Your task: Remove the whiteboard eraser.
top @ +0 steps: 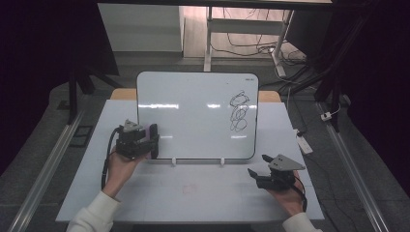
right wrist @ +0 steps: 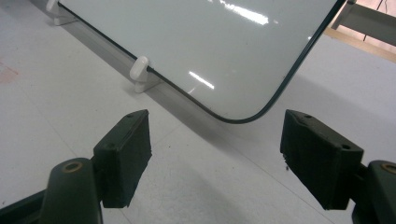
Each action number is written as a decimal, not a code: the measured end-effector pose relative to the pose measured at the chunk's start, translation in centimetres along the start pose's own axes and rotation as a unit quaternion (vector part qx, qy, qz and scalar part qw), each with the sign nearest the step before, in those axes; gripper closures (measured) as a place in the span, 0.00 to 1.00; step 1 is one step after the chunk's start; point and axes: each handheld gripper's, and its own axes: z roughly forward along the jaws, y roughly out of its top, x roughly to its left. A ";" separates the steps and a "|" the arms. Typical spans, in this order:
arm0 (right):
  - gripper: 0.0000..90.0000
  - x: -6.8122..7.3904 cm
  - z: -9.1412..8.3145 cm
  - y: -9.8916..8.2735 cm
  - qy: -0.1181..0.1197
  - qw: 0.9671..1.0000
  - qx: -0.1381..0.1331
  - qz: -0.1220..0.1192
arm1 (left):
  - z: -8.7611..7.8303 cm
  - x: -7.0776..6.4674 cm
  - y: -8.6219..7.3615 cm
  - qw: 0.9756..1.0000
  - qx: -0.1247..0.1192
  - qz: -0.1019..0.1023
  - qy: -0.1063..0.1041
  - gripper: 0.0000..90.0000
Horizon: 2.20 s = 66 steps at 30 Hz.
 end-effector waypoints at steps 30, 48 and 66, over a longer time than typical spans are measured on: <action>0.28 0.6 -0.2 0.7 0.027 0.999 -0.016 0.015 | -2.0 -3.0 -2.6 0.998 0.007 0.069 -0.003 0.71; 0.28 1.2 -0.3 3.3 0.120 0.990 0.002 0.070 | 0.6 -10.4 -5.1 0.972 0.043 0.229 -0.033 0.72; 0.25 4.3 3.9 10.5 0.237 0.966 0.079 0.069 | 1.3 -14.0 -5.7 0.947 0.030 0.317 -0.037 0.71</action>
